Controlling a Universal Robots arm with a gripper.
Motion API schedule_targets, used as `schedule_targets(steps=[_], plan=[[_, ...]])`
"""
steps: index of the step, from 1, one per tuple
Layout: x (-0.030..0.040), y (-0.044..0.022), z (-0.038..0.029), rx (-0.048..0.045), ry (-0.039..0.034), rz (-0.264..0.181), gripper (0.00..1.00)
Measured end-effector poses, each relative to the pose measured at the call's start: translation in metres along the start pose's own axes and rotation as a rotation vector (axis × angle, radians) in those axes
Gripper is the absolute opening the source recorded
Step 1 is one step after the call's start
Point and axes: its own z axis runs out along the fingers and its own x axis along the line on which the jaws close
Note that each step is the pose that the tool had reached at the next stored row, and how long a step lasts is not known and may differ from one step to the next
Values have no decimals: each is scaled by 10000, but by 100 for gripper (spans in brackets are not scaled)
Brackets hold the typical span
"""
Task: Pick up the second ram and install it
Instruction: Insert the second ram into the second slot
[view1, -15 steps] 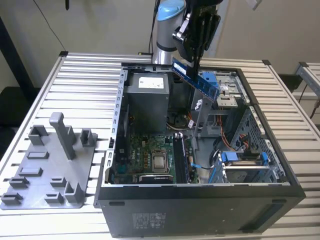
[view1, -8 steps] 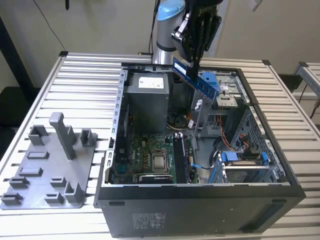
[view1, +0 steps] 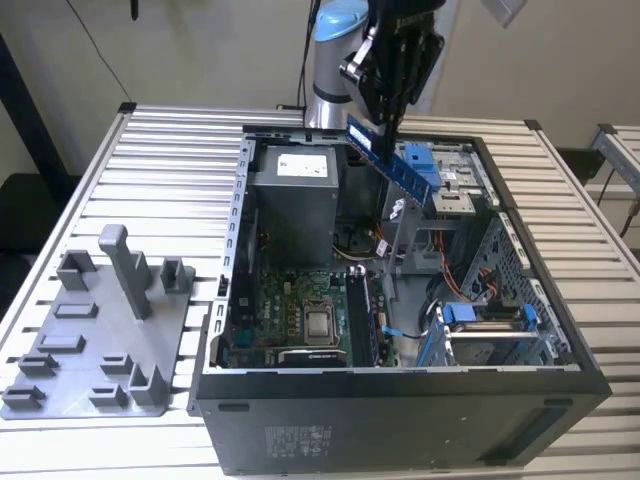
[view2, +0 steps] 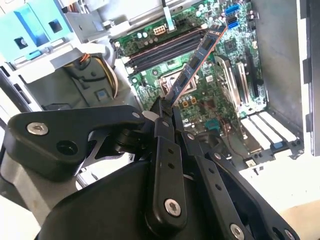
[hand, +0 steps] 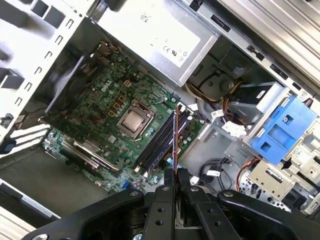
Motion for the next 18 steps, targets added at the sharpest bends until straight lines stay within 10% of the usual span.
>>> schedule_targets(steps=[18], plan=[[4,4,49,-360,631,1151,14]])
